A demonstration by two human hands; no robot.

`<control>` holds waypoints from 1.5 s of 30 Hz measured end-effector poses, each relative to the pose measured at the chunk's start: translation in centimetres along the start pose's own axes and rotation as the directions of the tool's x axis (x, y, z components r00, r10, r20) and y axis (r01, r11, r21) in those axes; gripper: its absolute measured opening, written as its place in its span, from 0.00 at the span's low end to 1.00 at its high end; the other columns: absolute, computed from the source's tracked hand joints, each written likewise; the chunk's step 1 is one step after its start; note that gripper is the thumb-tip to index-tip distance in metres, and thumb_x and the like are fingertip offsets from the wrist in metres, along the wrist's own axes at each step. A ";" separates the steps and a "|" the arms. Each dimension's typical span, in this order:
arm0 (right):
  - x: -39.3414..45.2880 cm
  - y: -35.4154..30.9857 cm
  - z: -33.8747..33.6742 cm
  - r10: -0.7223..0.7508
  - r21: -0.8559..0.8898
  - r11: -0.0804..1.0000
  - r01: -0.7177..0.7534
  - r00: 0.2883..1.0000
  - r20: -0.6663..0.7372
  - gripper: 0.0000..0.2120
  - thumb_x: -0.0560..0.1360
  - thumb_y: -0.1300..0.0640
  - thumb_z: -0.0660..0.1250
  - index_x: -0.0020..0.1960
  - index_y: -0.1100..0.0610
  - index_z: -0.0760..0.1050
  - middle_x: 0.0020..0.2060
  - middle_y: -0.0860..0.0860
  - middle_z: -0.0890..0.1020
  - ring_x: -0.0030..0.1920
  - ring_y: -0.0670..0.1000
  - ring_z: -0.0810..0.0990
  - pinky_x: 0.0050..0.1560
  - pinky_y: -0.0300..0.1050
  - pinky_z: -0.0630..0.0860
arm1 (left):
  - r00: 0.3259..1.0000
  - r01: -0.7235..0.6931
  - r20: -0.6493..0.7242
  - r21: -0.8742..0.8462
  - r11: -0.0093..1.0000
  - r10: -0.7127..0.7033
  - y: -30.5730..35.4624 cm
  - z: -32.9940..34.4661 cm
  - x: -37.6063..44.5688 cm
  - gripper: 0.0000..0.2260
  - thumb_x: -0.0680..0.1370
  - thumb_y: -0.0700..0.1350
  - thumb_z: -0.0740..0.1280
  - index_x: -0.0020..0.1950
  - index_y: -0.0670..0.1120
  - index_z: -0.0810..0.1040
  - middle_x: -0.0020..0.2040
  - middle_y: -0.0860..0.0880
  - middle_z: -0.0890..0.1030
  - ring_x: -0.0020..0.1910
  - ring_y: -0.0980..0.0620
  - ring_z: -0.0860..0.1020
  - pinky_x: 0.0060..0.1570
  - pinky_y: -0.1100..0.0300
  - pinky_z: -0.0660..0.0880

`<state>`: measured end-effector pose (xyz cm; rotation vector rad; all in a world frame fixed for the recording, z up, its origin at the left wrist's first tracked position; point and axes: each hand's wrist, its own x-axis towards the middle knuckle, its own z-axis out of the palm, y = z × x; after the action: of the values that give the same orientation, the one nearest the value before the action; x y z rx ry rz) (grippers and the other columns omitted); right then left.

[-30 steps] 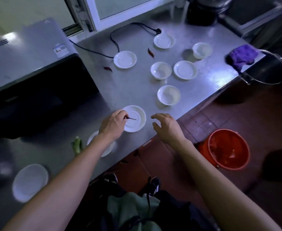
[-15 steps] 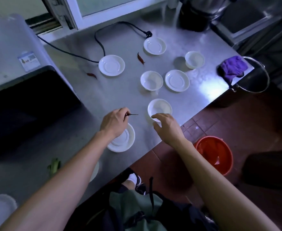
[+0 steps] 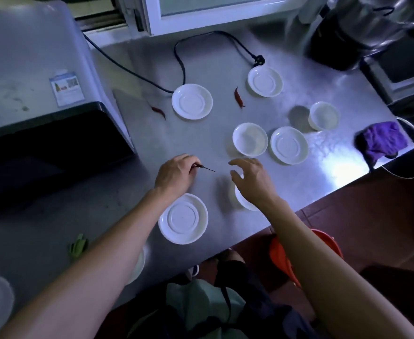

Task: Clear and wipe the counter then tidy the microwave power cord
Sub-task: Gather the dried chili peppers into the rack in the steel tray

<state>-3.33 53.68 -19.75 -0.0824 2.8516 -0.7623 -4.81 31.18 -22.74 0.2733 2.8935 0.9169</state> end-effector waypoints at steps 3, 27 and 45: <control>2.9 0.7 -0.9 -0.015 0.022 1.000 0.015 1.000 0.004 0.14 0.78 0.58 0.66 0.63 0.55 0.79 0.61 0.51 0.81 0.61 0.55 0.75 0.58 0.49 0.71 | 1.000 0.020 -0.022 0.036 0.999 -0.019 -0.1 0.4 1.6 0.05 0.76 0.41 0.67 0.50 0.47 0.80 0.48 0.50 0.81 0.49 0.44 0.79 0.41 0.54 0.73; 27.7 9.2 -3.4 0.069 0.108 0.991 -0.080 0.993 0.096 0.12 0.76 0.58 0.63 0.57 0.57 0.78 0.54 0.56 0.81 0.54 0.59 0.78 0.52 0.52 0.77 | 0.966 0.259 -0.028 0.093 0.961 -0.257 4.5 3.1 19.1 0.05 0.78 0.42 0.67 0.52 0.49 0.80 0.49 0.52 0.81 0.48 0.48 0.80 0.43 0.48 0.78; 30.4 7.4 0.2 -0.111 -0.179 0.973 0.145 0.975 0.191 0.08 0.74 0.63 0.60 0.50 0.57 0.75 0.48 0.54 0.78 0.53 0.58 0.74 0.49 0.51 0.65 | 0.941 0.338 0.004 0.080 0.938 -0.339 3.1 3.3 19.9 0.05 0.77 0.41 0.68 0.52 0.48 0.80 0.49 0.51 0.81 0.47 0.48 0.79 0.45 0.51 0.76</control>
<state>-33.13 56.90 -28.68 -0.3480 2.7577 -0.4719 -23.36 39.45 -24.37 -0.2079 2.8340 0.7375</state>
